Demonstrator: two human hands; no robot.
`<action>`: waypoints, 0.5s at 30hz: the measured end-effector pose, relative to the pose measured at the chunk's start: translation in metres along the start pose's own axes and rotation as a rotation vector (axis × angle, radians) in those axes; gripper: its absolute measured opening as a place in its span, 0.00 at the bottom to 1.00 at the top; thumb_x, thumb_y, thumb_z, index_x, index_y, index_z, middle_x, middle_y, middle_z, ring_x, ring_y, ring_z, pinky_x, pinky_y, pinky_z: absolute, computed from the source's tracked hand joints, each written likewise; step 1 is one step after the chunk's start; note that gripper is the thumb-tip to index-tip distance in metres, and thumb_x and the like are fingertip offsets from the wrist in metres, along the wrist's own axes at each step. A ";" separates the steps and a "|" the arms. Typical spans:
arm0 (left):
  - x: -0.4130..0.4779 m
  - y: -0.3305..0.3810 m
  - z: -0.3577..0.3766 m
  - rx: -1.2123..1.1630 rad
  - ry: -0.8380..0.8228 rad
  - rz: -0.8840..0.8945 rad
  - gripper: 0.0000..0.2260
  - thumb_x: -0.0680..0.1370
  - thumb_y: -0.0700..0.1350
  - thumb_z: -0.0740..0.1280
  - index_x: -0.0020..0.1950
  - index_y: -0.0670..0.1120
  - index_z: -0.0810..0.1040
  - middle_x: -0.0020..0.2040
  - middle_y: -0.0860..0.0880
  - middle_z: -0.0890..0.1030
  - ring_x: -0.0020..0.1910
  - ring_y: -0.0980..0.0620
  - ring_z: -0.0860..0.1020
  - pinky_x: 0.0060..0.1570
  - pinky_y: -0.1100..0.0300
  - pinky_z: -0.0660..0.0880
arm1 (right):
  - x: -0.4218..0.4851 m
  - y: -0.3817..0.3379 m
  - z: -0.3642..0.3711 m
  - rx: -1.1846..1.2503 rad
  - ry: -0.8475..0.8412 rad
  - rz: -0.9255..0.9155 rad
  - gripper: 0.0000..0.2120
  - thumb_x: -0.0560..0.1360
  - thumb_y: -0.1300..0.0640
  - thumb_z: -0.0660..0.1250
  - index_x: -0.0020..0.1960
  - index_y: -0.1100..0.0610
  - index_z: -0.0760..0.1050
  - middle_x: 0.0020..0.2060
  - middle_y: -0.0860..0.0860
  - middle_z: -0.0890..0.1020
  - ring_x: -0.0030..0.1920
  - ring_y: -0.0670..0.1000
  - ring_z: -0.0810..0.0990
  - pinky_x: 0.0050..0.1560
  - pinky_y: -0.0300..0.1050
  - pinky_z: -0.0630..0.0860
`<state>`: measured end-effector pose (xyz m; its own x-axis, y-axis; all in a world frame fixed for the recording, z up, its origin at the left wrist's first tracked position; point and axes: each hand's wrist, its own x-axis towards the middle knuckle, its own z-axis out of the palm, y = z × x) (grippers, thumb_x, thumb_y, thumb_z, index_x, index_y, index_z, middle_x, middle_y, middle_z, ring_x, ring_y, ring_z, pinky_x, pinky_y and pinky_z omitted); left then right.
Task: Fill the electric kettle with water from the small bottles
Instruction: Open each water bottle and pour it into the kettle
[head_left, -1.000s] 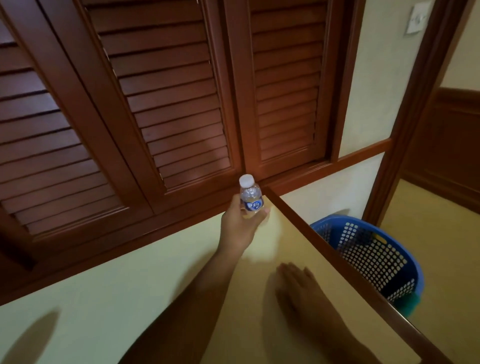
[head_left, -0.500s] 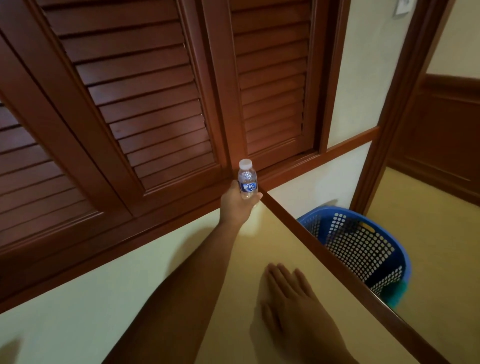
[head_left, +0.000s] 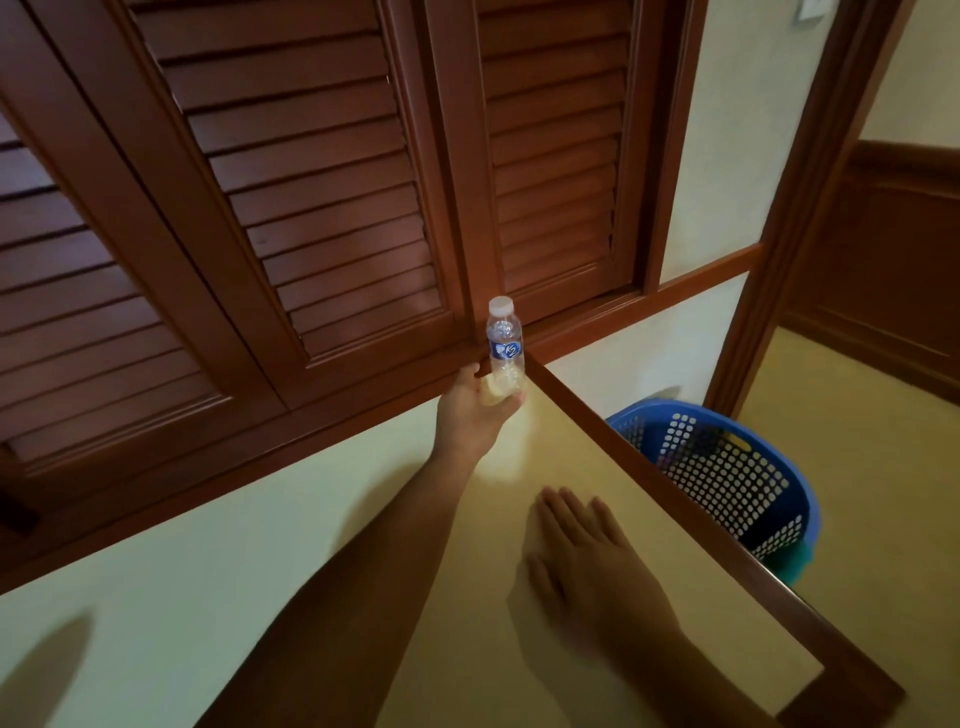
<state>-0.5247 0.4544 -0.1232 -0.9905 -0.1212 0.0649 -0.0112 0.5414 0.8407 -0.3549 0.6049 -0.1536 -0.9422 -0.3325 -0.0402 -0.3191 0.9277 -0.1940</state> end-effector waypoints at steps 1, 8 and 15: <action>-0.007 -0.001 -0.002 -0.011 0.004 0.005 0.39 0.73 0.56 0.79 0.78 0.45 0.68 0.66 0.46 0.81 0.64 0.47 0.81 0.60 0.52 0.79 | 0.000 -0.001 -0.001 -0.004 -0.011 0.008 0.32 0.83 0.39 0.38 0.82 0.53 0.39 0.82 0.51 0.42 0.80 0.50 0.38 0.79 0.53 0.36; -0.051 -0.008 -0.015 -0.019 -0.017 0.074 0.29 0.75 0.57 0.76 0.73 0.49 0.73 0.61 0.58 0.78 0.61 0.57 0.77 0.58 0.61 0.75 | -0.002 -0.005 0.003 -0.023 -0.005 0.034 0.33 0.82 0.38 0.36 0.82 0.55 0.42 0.82 0.52 0.46 0.81 0.51 0.41 0.78 0.52 0.35; -0.114 -0.014 -0.046 -0.131 -0.021 0.069 0.25 0.76 0.57 0.76 0.70 0.55 0.75 0.68 0.54 0.80 0.68 0.58 0.77 0.68 0.57 0.77 | -0.007 -0.003 0.007 0.057 0.069 0.003 0.43 0.74 0.35 0.24 0.82 0.54 0.48 0.82 0.52 0.51 0.81 0.51 0.45 0.78 0.49 0.37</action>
<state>-0.4056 0.4221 -0.1178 -0.9910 -0.0693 0.1149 0.0737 0.4345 0.8976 -0.3469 0.6034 -0.1595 -0.9486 -0.3155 0.0262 -0.3118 0.9168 -0.2496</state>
